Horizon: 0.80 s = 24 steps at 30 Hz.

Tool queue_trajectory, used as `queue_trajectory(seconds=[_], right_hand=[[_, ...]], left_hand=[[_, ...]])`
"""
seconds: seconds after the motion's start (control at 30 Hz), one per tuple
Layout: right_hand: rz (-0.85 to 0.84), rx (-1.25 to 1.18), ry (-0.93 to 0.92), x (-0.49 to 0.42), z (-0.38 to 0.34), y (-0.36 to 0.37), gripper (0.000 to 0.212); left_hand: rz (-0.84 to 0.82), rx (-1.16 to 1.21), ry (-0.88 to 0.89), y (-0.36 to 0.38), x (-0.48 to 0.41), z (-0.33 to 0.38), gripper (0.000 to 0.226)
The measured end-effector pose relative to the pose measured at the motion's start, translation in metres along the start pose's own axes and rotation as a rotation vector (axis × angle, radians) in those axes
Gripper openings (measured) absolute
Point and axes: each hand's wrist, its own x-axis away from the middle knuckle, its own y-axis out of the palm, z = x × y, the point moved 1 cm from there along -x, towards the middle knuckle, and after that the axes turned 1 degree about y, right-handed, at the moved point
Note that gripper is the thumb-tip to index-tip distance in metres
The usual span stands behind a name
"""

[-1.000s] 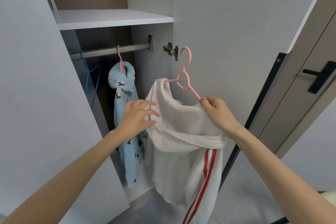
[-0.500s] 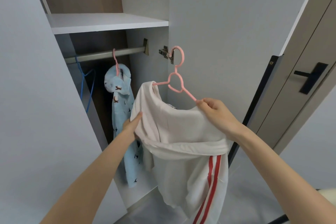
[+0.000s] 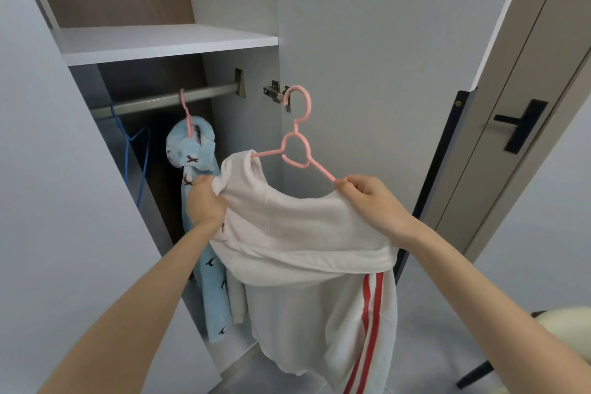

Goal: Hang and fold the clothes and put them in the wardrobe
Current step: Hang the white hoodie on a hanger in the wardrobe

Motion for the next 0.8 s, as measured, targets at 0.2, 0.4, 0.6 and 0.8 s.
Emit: queue_trajectory(seconds=[0.2,0.4,0.6,0.8], right_hand=[[0.073,0.003,-0.004,-0.003,-0.001,0.008,0.03],[0.106,-0.025,0.005,-0.015,-0.007,0.021,0.029],[0.105,-0.098,0.001,-0.026,-0.023,0.045,0.03],[0.229,-0.095,-0.001,-0.038,-0.03,0.056,0.039]], left_hand=[[-0.369,-0.068,-0.194,0.009,0.014,-0.003,0.091],[-0.447,0.465,-0.499,0.007,0.029,0.009,0.087],[-0.732,0.502,-0.314,0.004,0.078,0.017,0.074],[-0.698,0.577,-0.25,-0.017,0.055,0.004,0.053]])
